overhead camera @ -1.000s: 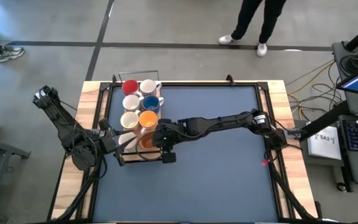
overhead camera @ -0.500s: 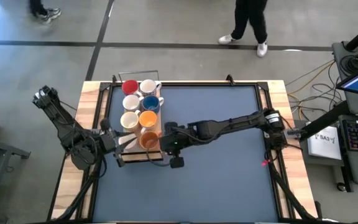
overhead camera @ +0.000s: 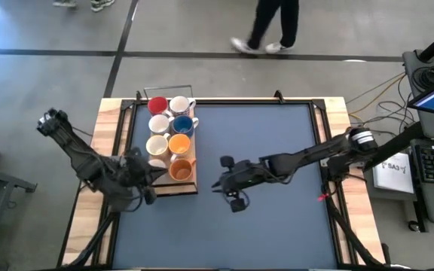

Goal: Place coffee mugs
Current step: Adjust the gray patterned mug on the shelf

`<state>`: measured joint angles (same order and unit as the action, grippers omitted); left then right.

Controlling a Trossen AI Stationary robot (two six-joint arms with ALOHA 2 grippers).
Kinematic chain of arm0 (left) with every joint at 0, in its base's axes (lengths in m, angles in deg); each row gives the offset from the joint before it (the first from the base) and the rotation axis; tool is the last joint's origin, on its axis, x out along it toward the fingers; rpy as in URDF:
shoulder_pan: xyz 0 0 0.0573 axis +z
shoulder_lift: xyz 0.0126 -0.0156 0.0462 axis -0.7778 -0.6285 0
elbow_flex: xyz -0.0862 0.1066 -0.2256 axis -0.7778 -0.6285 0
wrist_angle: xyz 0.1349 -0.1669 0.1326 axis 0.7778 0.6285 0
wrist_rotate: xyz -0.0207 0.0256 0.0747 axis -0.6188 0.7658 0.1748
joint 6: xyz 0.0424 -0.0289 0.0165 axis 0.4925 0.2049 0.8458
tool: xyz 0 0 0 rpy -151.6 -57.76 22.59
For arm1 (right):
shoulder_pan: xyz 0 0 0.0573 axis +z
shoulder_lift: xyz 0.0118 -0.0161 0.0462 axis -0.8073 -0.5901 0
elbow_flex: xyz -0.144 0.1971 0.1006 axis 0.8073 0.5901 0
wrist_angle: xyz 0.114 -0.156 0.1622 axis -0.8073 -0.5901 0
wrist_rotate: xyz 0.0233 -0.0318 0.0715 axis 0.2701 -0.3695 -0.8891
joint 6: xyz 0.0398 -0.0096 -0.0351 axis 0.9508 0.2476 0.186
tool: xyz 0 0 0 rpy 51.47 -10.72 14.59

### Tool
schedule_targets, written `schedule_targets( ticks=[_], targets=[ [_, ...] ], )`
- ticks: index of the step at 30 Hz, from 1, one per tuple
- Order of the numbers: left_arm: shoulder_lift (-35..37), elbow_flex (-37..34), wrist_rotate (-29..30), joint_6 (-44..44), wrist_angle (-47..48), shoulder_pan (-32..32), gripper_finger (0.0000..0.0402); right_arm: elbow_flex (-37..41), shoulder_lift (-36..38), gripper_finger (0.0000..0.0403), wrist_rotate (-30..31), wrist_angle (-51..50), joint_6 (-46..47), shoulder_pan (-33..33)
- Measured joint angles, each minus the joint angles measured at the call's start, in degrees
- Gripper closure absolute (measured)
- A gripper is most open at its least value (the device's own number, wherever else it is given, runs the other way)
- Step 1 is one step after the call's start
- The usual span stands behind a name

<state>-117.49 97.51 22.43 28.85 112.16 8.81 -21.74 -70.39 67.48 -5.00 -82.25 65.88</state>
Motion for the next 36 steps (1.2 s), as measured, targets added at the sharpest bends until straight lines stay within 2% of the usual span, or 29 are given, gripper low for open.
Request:
schedule_targets(
  ticks=[2,6,9,11,15,21,27,36],
  targets=[
    [-2.55,4.37,-6.82,-9.35,11.63,2.93,0.0401,3.46,1.91,0.0349,0.02,2.64,0.01,0.02],
    [-8.58,13.54,-20.47,-18.06,30.87,6.71,0.0401,8.98,4.62,0.0349,0.07,9.7,0.04,-0.04],
    [-12.34,18.91,-28.54,-21.58,39.63,8.05,0.0401,11.51,6.0,0.0349,0.04,12.6,0.04,-0.04],
    [-12.93,19.71,-31.56,-20.84,38.95,8.58,0.0401,12.48,6.4,0.0349,0.02,13.86,0.04,-0.04],
    [-12.8,20.34,-30.49,-20.77,39.94,9.41,0.0402,12.98,6.6,0.0349,0.04,13.96,0.07,0.05],
    [-9.03,17.54,-22.75,-21.75,39.85,12.17,0.0402,13.18,6.56,0.0349,-0.07,13.77,0.1,0.09],
    [-4.92,12.3,-25.06,-21.05,39.91,16.74,0.0402,13.05,6.53,0.0349,-0.4,13.71,-0.26,0.09],
    [-2.79,7.84,-27.9,-23.47,39.84,17.4,0.0402,13.05,6.49,0.0349,-0.42,13.58,-1.35,0.09]
  ],
)
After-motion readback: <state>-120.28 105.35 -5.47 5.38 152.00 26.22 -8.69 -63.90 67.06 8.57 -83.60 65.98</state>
